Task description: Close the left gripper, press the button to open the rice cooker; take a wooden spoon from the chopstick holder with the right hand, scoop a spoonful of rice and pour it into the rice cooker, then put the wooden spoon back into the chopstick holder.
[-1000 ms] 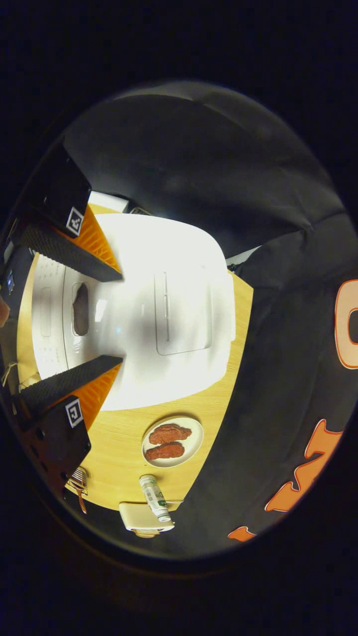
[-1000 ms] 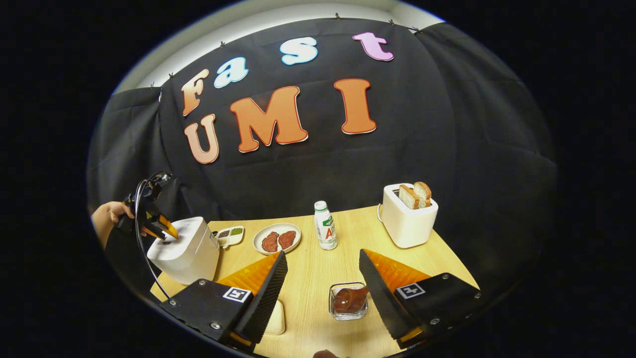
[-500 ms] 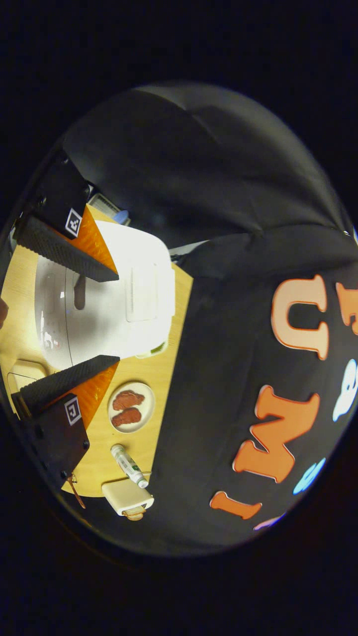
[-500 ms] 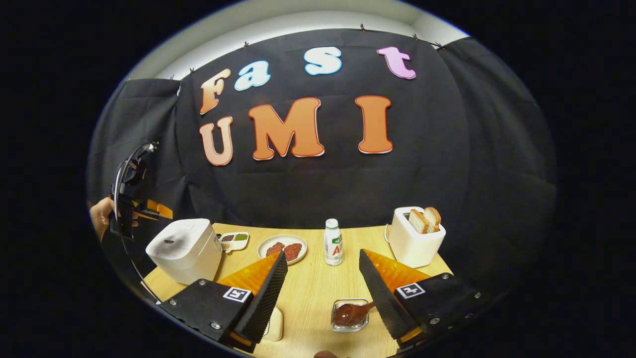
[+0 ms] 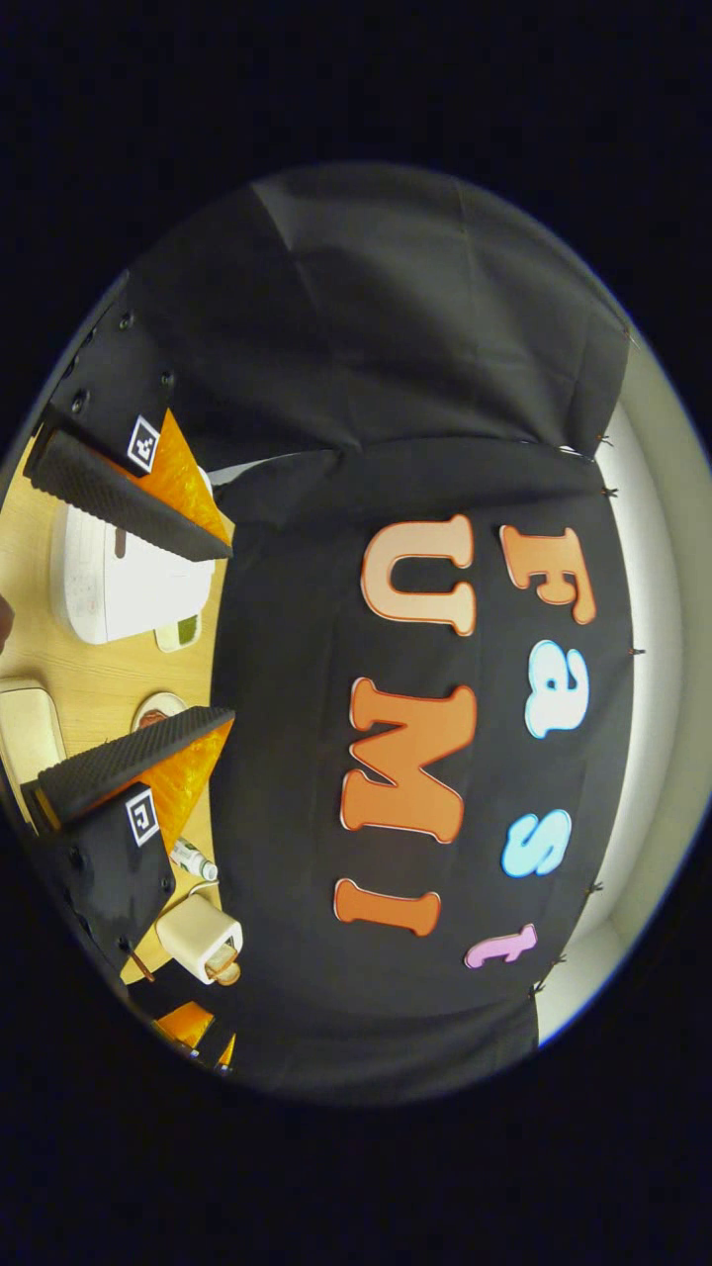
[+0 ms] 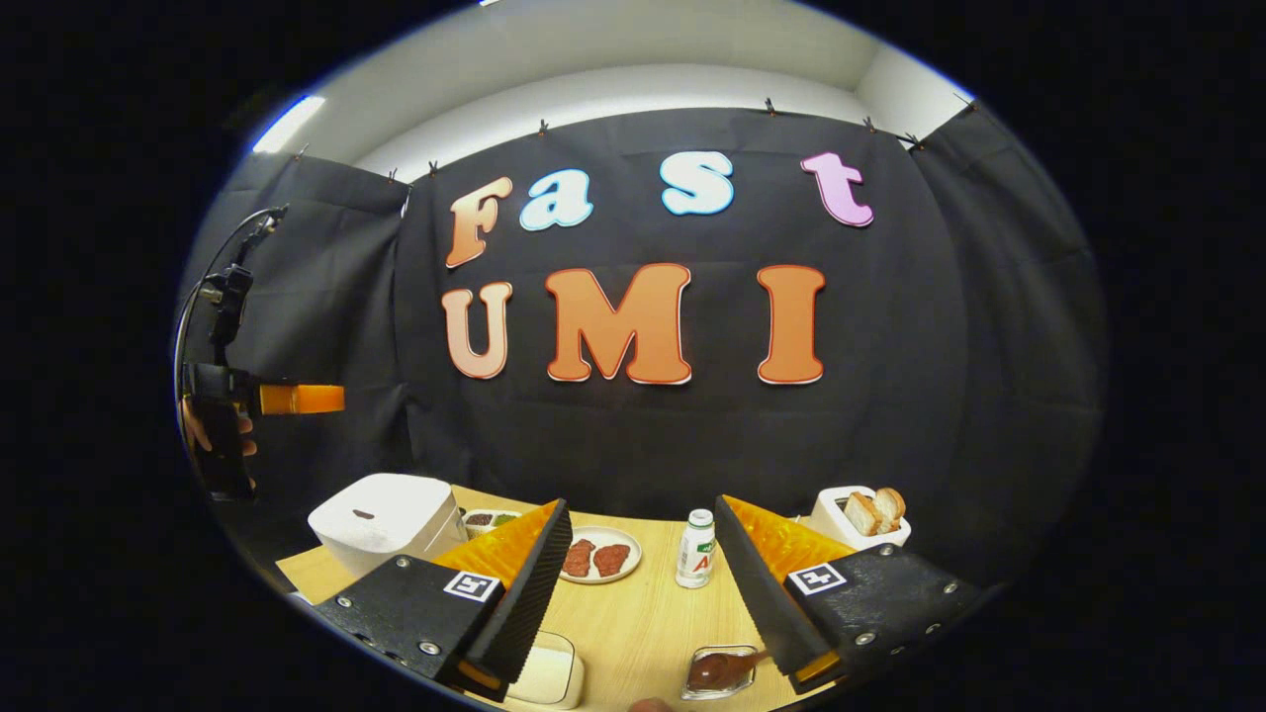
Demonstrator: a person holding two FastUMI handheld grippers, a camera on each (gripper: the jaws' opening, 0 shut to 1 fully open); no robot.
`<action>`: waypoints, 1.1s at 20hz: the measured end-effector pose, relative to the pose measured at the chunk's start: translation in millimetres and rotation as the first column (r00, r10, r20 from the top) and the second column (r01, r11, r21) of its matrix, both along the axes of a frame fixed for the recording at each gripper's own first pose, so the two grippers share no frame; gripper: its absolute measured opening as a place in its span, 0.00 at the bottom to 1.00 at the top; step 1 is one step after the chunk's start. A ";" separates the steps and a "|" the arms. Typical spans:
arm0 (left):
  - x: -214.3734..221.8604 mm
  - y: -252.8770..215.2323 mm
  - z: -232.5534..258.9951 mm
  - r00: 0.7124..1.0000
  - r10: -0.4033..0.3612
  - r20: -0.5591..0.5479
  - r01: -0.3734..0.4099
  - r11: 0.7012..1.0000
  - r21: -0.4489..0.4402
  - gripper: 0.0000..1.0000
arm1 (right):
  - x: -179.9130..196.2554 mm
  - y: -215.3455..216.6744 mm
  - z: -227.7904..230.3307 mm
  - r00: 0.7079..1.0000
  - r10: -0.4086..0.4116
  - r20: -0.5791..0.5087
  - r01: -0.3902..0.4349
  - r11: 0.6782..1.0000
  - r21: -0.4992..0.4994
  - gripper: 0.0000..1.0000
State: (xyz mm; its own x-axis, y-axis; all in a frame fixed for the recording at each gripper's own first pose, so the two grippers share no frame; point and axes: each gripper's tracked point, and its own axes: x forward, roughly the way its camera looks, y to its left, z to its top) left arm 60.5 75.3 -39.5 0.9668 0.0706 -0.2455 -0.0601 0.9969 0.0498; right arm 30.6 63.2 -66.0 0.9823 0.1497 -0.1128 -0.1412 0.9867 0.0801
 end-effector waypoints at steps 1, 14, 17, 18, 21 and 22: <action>-6.5 -4.2 9.2 0.999 0.001 0.051 -0.002 1.000 0.012 1.00 | 0.6 0.1 3.8 1.000 -0.001 0.018 0.001 1.000 -0.001 0.90; -58.7 -51.2 27.8 0.973 -0.004 0.231 -0.012 0.998 0.069 0.97 | -4.9 20.9 21.7 0.994 0.036 0.108 -0.038 0.999 0.022 0.90; -57.7 -58.8 33.9 0.968 -0.027 0.248 0.005 0.996 0.086 1.00 | -3.3 19.1 19.7 0.994 0.032 0.102 -0.037 0.998 0.041 0.90; -58.7 -58.9 35.0 0.967 -0.029 0.253 0.005 0.995 0.096 1.00 | -3.7 19.4 18.0 0.995 0.031 0.097 -0.035 0.998 0.045 0.90; -58.9 -60.4 32.5 0.964 -0.034 0.265 0.008 0.995 0.100 0.99 | -3.7 19.8 14.1 0.996 0.026 0.089 -0.031 0.998 0.050 0.90; -58.3 -60.7 32.2 0.963 -0.034 0.266 0.008 0.995 0.097 0.97 | -2.7 20.6 14.2 0.996 0.026 0.089 -0.030 0.998 0.048 0.90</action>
State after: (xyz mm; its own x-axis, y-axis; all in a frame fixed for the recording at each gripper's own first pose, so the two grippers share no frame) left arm 2.2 14.6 -7.3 0.9978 0.0598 0.0283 -0.0630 0.9898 0.1280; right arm 27.9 83.8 -51.8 0.9834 0.1806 -0.0171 -0.1775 0.9774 0.1148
